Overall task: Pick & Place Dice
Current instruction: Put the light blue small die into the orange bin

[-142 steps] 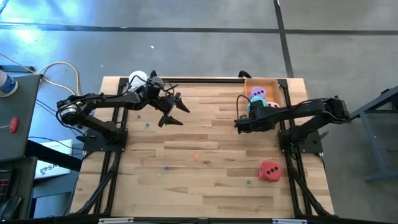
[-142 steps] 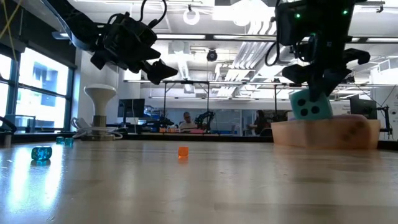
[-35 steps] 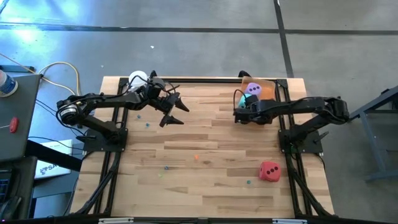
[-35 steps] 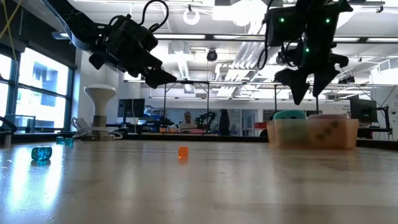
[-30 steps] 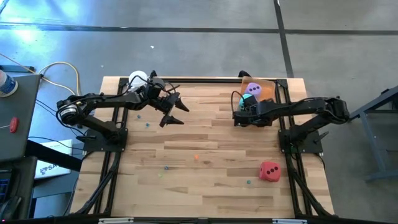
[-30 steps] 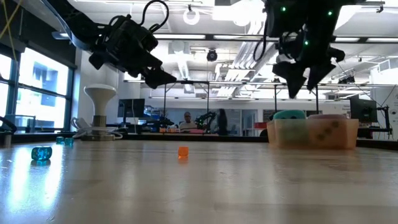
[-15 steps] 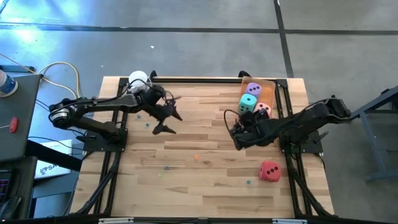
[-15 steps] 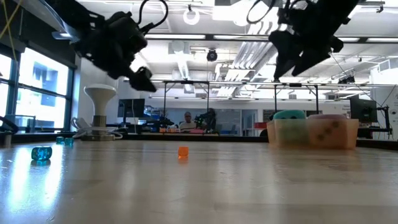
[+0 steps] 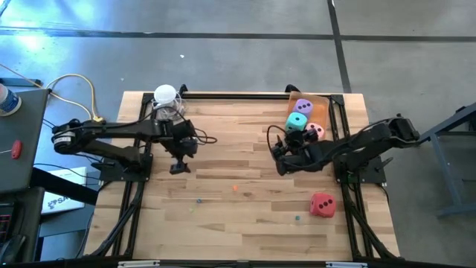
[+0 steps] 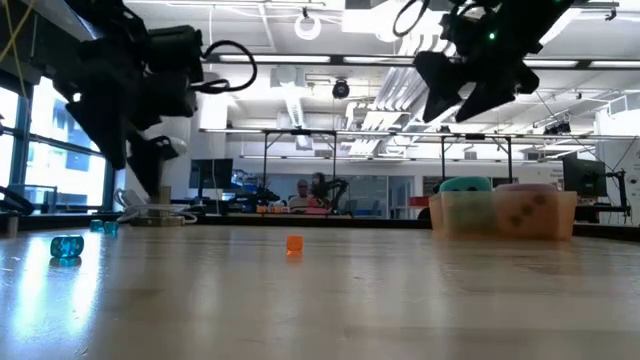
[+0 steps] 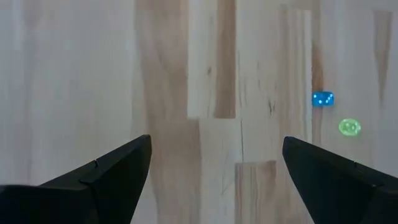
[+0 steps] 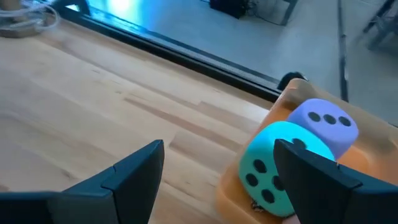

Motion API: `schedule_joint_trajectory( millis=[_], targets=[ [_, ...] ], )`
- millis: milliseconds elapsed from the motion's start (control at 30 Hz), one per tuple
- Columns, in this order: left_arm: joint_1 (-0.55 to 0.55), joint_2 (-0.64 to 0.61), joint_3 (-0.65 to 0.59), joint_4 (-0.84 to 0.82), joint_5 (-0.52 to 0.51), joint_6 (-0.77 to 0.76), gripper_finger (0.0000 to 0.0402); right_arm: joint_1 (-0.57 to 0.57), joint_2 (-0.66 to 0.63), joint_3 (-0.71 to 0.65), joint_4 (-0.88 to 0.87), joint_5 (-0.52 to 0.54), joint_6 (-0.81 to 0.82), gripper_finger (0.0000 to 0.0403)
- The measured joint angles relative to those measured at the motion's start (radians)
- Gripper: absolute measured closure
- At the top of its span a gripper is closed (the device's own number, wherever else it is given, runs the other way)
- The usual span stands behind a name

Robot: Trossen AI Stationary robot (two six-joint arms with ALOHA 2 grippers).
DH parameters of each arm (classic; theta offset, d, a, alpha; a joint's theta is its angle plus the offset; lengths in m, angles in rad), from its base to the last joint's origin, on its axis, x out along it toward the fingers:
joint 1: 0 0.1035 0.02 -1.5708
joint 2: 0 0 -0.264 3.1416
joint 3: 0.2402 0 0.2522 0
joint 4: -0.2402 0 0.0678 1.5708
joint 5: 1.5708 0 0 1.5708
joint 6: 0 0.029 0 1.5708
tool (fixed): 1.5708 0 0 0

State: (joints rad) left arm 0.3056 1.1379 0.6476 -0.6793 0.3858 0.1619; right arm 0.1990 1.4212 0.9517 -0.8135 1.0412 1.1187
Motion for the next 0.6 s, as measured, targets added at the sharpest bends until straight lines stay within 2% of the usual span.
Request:
schedule_joint_trajectory(
  millis=[133, 333, 433, 600],
  targets=[
    [0.044, -0.061, -0.057, 0.007, -0.075, -0.018, 0.0049, -0.011, 0.0, -0.033, 0.065, 0.0, -0.031, 0.0109],
    [0.086, -0.176, -0.143, 0.135, -0.227, -0.2, 0.0049, -0.011, 0.0, -0.056, 0.147, 0.0, -0.149, 0.0109],
    [0.071, -0.199, -0.168, 0.136, -0.32, -0.249, 0.0049, -0.011, 0.0, -0.056, 0.18, 0.004, -0.201, 0.0109],
    [0.076, -0.188, -0.174, 0.117, -0.458, -0.447, 0.0049, -0.019, 0.0, -0.056, 0.227, 0.033, -0.262, 0.0109]
  ],
)
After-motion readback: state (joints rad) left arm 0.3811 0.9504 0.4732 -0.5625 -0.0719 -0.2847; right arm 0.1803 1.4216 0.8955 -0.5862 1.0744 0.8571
